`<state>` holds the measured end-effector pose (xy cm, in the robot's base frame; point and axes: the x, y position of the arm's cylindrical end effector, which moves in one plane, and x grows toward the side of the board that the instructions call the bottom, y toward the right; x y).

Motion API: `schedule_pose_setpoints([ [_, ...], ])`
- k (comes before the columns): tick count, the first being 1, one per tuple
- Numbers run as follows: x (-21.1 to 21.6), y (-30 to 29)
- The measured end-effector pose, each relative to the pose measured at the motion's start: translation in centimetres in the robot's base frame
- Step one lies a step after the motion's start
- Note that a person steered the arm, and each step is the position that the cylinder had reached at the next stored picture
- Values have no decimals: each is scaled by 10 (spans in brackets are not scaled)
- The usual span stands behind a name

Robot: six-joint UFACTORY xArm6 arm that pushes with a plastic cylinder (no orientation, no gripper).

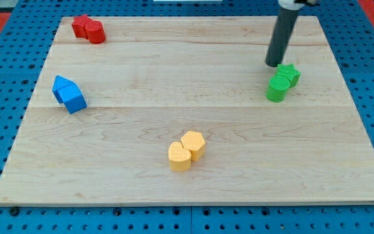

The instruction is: Move the yellow hexagon towards the green circle

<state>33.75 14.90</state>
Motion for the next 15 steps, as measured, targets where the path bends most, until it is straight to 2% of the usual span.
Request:
schedule_pose_setpoints([
  [1,4,-64],
  [2,37,-116],
  [3,100,-100],
  [4,150,-28],
  [5,240,-42],
  [6,277,-128],
  [7,272,-169],
  [9,187,-131],
  [11,178,-161],
  [12,129,-169],
  [13,114,-146],
  [14,80,-106],
  [15,65,-125],
])
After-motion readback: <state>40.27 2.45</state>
